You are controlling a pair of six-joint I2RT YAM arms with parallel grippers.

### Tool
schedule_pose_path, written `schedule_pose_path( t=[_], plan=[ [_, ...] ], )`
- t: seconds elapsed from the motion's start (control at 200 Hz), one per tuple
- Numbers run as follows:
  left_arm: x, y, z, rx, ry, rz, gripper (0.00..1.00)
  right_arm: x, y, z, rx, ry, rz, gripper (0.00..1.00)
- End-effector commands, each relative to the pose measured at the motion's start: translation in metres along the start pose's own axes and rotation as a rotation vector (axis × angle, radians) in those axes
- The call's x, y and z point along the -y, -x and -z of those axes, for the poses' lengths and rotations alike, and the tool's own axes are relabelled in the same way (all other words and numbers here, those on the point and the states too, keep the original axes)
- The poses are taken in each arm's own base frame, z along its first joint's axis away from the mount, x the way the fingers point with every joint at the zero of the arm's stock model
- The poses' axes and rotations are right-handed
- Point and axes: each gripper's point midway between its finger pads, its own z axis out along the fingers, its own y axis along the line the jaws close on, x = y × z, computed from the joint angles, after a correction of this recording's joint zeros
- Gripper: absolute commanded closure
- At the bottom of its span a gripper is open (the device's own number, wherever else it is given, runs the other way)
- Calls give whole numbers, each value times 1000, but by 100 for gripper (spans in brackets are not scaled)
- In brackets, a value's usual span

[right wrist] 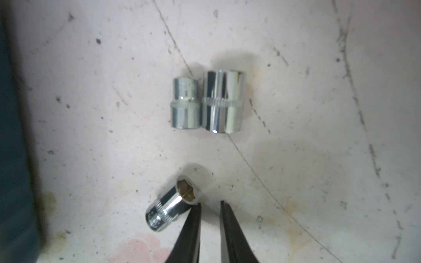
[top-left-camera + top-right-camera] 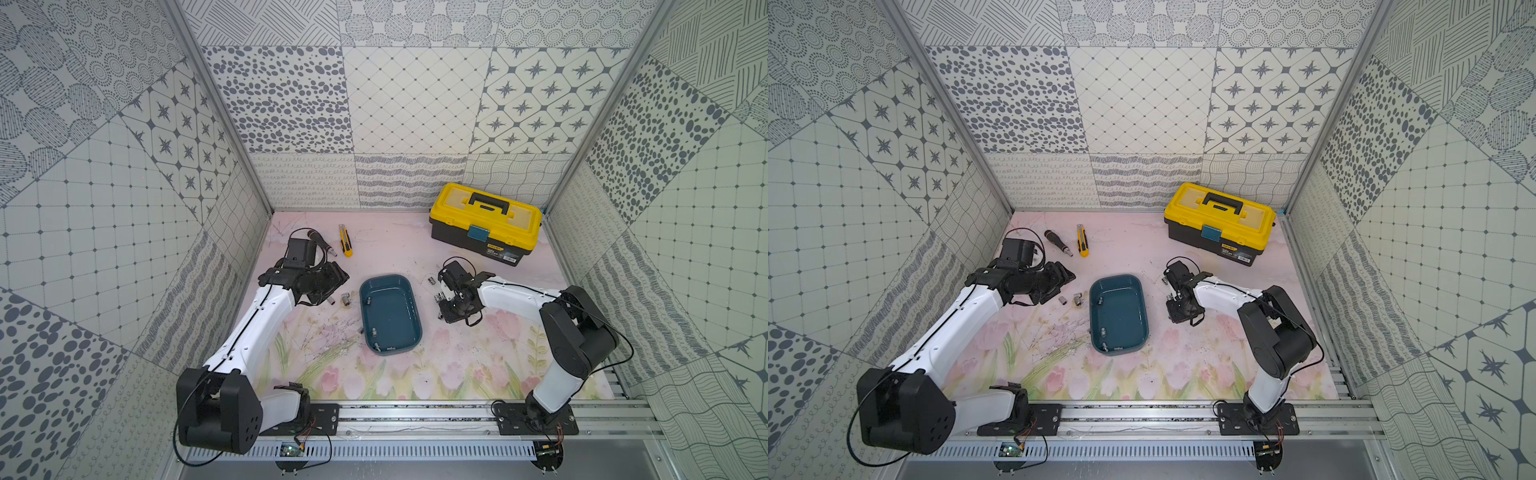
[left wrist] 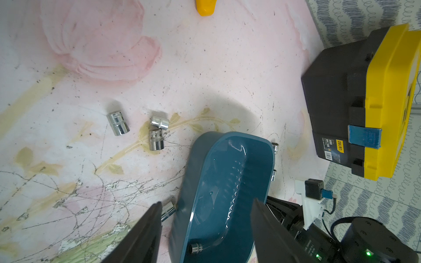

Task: Take out the socket from the storage box
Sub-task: Adjust the socket head at the center of the board.

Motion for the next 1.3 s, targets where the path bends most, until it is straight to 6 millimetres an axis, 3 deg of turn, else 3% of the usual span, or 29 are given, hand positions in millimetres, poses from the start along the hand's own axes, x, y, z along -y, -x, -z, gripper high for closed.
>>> schedule_pose_path(
  t=[0.0,0.54,0.76,1.046,1.296],
  plan=[
    [7,5,1,12,-30,-5,34,3,13,-5,21,-21,3,80],
    [6,3,-1,5,-32,2,34,6,14,3,41,-31,1,81],
    [11,0,-2,-5,-65,-6,33,7,14,19,66,-19,-12,80],
    [44,-39,-19,-73,-49,-187,33,-23,21,51,157,151,1,67],
    [61,-83,-49,-138,11,-312,33,-30,14,55,152,193,-8,61]
  ],
)
